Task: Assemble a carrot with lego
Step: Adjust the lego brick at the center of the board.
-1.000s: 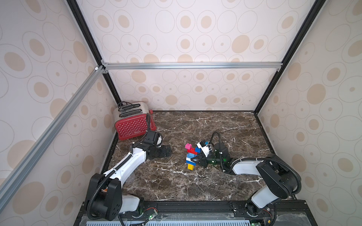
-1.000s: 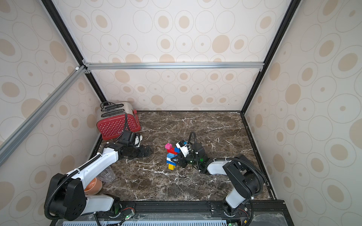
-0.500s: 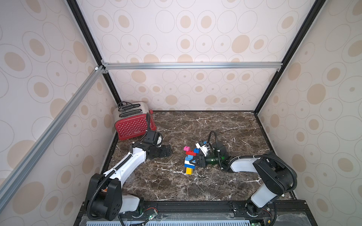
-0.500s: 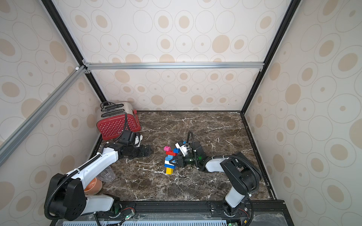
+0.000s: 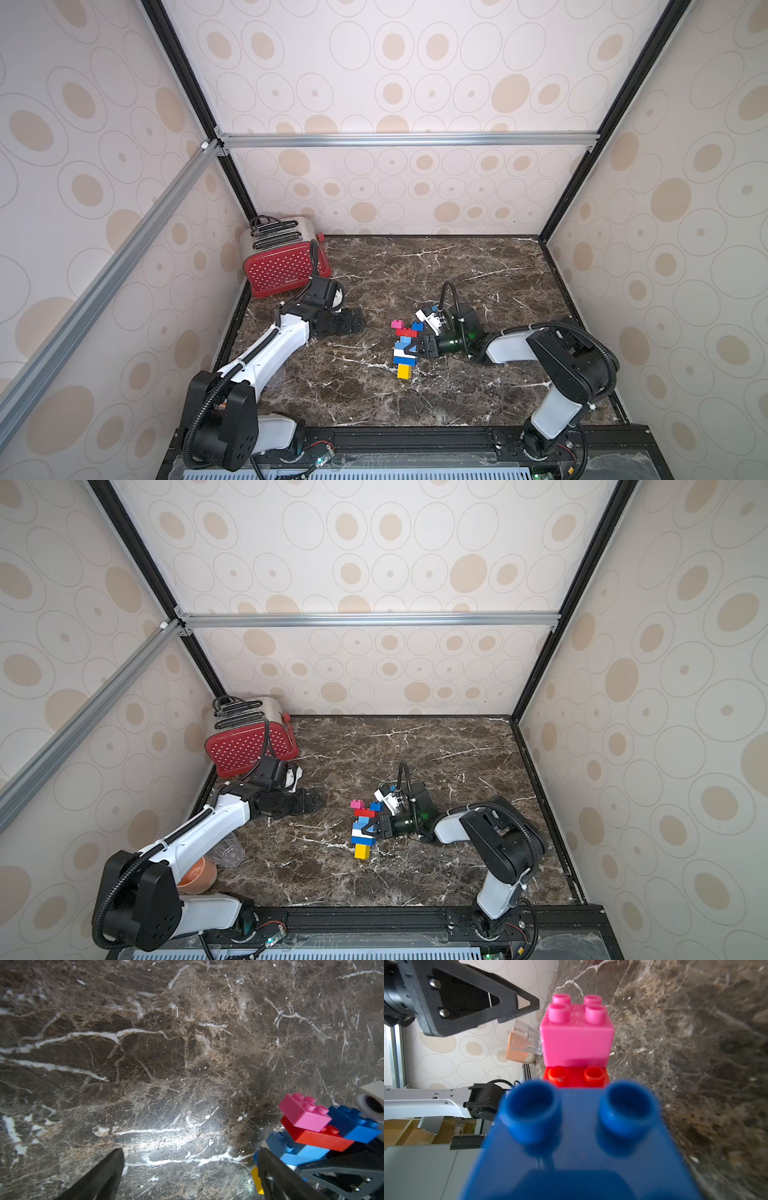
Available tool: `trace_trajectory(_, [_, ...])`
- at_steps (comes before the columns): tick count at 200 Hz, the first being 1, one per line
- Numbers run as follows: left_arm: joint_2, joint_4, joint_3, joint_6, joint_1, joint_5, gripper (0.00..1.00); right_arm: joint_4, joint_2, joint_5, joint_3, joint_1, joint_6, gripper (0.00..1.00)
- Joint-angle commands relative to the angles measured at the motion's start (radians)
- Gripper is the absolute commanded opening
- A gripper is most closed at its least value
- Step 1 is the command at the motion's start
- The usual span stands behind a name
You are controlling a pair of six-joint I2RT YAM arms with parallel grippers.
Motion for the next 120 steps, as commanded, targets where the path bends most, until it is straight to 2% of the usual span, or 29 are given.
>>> trace_trajectory(1, [-0.024,-0.019,0.023,0.009,0.007,-0.005,0.99,-0.01,0.014,-0.055,-0.003,-0.011,0.018,0.13])
trace_trajectory(120, [-0.033,-0.013,0.013,0.003,0.007,-0.004,0.99,-0.032,0.098,-0.133,0.016,-0.036,0.086,0.14])
